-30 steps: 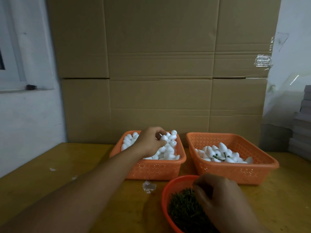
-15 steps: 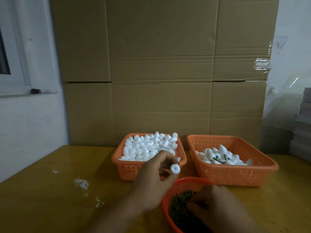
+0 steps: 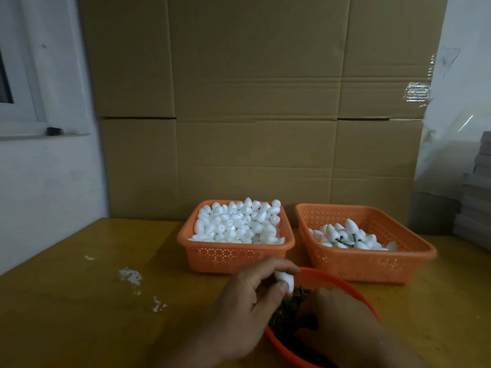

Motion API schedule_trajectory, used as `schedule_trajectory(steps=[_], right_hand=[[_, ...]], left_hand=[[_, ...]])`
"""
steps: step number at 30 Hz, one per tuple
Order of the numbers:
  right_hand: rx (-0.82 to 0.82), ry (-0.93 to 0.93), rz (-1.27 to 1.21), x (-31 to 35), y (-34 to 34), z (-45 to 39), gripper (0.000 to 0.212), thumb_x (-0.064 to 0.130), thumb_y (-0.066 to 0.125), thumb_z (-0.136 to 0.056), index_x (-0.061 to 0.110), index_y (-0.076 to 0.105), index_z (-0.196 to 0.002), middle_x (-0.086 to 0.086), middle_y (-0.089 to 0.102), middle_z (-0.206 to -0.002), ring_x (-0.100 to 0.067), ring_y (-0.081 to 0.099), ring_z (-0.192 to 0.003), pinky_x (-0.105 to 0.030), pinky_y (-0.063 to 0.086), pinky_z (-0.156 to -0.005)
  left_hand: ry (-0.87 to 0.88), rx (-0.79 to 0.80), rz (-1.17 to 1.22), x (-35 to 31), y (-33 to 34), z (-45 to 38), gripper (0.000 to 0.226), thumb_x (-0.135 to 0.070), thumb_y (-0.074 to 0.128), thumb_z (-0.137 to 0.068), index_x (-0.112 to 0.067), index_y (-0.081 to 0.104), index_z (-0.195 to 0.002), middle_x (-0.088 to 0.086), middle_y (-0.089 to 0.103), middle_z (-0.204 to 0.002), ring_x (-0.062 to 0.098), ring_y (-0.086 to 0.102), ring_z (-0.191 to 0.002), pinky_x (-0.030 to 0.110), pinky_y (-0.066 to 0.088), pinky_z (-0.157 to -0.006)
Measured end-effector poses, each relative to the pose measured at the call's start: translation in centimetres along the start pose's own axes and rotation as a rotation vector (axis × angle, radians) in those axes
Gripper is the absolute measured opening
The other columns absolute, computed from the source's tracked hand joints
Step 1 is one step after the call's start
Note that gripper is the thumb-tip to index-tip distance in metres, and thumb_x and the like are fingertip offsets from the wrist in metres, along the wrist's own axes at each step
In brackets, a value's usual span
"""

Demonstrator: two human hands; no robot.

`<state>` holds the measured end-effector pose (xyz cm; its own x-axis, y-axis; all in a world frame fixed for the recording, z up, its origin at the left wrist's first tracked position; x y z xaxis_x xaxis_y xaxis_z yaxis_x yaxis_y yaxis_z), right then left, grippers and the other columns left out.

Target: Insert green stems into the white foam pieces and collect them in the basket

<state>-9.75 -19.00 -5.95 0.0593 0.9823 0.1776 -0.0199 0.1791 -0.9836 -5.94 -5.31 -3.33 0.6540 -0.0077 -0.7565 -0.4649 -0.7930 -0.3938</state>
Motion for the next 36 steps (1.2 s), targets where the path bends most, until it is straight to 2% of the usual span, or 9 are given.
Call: schedule_trajectory(steps=[5,8,11,17,22,25,29,31,36], right_hand=[[-0.042,-0.007,-0.014,0.0,-0.1,0.0,0.023,0.043,0.063,-0.085,0.036,0.072,-0.104,0.007,0.072,-0.101,-0.009,0.067,-0.092,-0.031,0.056,-0.081],[-0.087,-0.021,-0.049,-0.1,-0.6,0.2,0.016,0.042,0.062,-0.087,0.033,0.074,-0.094,0.008,0.072,-0.089,-0.005,0.066,-0.081,-0.030,0.056,-0.076],[-0.149,-0.015,-0.086,-0.2,-1.1,0.4,0.017,0.040,0.060,-0.088,0.030,0.072,-0.080,0.009,0.069,-0.075,-0.005,0.064,-0.070,-0.027,0.055,-0.067],[-0.236,-0.036,-0.165,-0.3,-1.4,0.5,0.018,0.040,0.062,-0.089,0.028,0.074,-0.089,0.007,0.073,-0.084,-0.008,0.067,-0.077,-0.031,0.057,-0.073],[-0.452,-0.039,-0.276,-0.4,-2.8,1.4,0.007,0.035,0.070,-0.087,0.035,0.075,-0.083,0.016,0.071,-0.074,-0.001,0.066,-0.072,-0.028,0.056,-0.068],[-0.658,-0.050,-0.428,-0.5,-4.3,2.5,0.010,0.026,0.073,-0.086,0.031,0.074,-0.077,0.018,0.069,-0.066,0.002,0.066,-0.064,-0.023,0.054,-0.058],[-0.750,-0.093,-0.894,-0.5,-5.1,3.3,0.013,0.021,0.078,-0.080,0.023,0.074,-0.068,0.002,0.071,-0.064,-0.007,0.064,-0.052,-0.020,0.051,-0.051],[-0.753,-0.163,-1.112,0.3,-5.5,3.6,0.004,0.025,0.078,-0.070,0.022,0.077,-0.069,-0.004,0.072,-0.064,-0.008,0.064,-0.054,-0.016,0.050,-0.052],[-0.627,-0.243,-1.350,1.5,-5.0,3.5,0.020,0.021,0.077,-0.062,0.017,0.082,-0.081,-0.012,0.076,-0.075,-0.010,0.067,-0.060,-0.018,0.053,-0.055]], left_hand=[[-0.073,0.054,0.101,0.9,1.0,0.3,0.039,-0.014,0.068,-0.088,-0.040,0.061,-0.115,-0.005,0.071,-0.107,0.015,0.069,-0.104,0.039,0.056,-0.094],[-0.085,0.037,0.169,0.7,0.8,0.3,0.026,-0.022,0.064,-0.092,-0.038,0.057,-0.111,-0.001,0.074,-0.102,0.017,0.072,-0.095,0.029,0.055,-0.083],[-0.094,0.001,0.265,0.5,0.5,0.2,0.019,-0.023,0.063,-0.095,-0.034,0.056,-0.109,0.006,0.074,-0.099,0.023,0.072,-0.090,0.029,0.055,-0.078],[-0.150,-0.090,0.344,1.1,0.1,0.0,0.017,-0.027,0.071,-0.085,-0.028,0.072,-0.103,-0.005,0.069,-0.096,0.011,0.065,-0.090,0.027,0.054,-0.076],[-0.210,-0.115,0.529,0.7,-0.1,0.1,0.025,-0.025,0.065,-0.091,-0.026,0.071,-0.115,0.007,0.070,-0.096,0.019,0.064,-0.082,0.029,0.053,-0.075],[-0.262,-0.131,0.687,0.6,-0.2,0.1,0.028,-0.021,0.060,-0.093,-0.020,0.070,-0.119,0.018,0.069,-0.097,0.024,0.065,-0.080,0.030,0.054,-0.071],[-0.364,-0.135,0.862,1.0,-0.2,0.1,0.030,-0.021,0.061,-0.089,-0.003,0.064,-0.112,0.024,0.069,-0.097,0.027,0.067,-0.077,0.030,0.054,-0.064],[-0.413,-0.123,0.917,1.1,-0.2,0.2,0.033,-0.026,0.061,-0.091,-0.001,0.063,-0.112,0.022,0.070,-0.093,0.025,0.067,-0.074,0.028,0.054,-0.061],[-0.483,-0.100,0.971,1.4,0.0,0.4,0.029,-0.035,0.067,-0.085,-0.009,0.075,-0.094,0.016,0.068,-0.080,0.020,0.064,-0.063,0.024,0.051,-0.054]])
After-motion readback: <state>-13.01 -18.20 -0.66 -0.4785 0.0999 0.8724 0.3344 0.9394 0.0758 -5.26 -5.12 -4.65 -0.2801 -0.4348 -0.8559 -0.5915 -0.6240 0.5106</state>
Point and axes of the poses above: each hand's wrist, its own z-axis away from the middle knuckle, its own y-axis out of the palm, x = y × z, the point moved 7 cm from there along -z, towards the middle knuckle
